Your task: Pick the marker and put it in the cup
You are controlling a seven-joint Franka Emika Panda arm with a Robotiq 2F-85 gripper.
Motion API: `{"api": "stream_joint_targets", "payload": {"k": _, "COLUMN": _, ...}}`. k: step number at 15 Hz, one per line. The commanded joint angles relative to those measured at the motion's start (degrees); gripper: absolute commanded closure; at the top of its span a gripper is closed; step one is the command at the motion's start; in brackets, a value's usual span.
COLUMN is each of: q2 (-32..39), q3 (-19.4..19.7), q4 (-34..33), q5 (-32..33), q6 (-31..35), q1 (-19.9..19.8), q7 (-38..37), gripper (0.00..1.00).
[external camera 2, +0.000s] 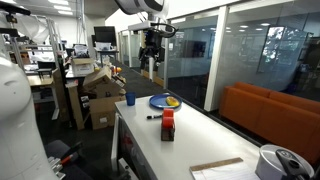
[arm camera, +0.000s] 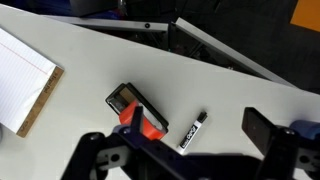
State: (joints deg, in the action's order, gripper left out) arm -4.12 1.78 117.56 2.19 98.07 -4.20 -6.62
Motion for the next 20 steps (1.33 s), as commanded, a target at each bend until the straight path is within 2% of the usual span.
{"api": "stream_joint_targets", "payload": {"k": 1, "q2": 5.3, "q3": 0.5, "q4": -5.4, "q5": -1.4, "q6": -0.3, "q1": 0.3, "q7": -1.9, "gripper": 0.00}}
{"api": "stream_joint_targets", "payload": {"k": 5, "q2": 11.0, "q3": 0.7, "q4": -11.5, "q5": -2.8, "q6": -1.7, "q1": 0.4, "q7": -6.0, "gripper": 0.00}}
{"api": "stream_joint_targets", "payload": {"k": 9, "q2": 15.4, "q3": 1.1, "q4": -14.3, "q5": -6.4, "q6": -1.7, "q1": 0.4, "q7": -12.6, "gripper": 0.00}}
{"api": "stream_joint_targets", "payload": {"k": 14, "q2": 19.2, "q3": 1.4, "q4": -13.4, "q5": -11.5, "q6": 0.0, "q1": 0.6, "q7": -18.4, "gripper": 0.00}}
{"api": "stream_joint_targets", "payload": {"k": 20, "q2": 21.3, "q3": 1.4, "q4": -11.0, "q5": -16.1, "q6": 5.2, "q1": 1.2, "q7": -20.6, "gripper": 0.00}}
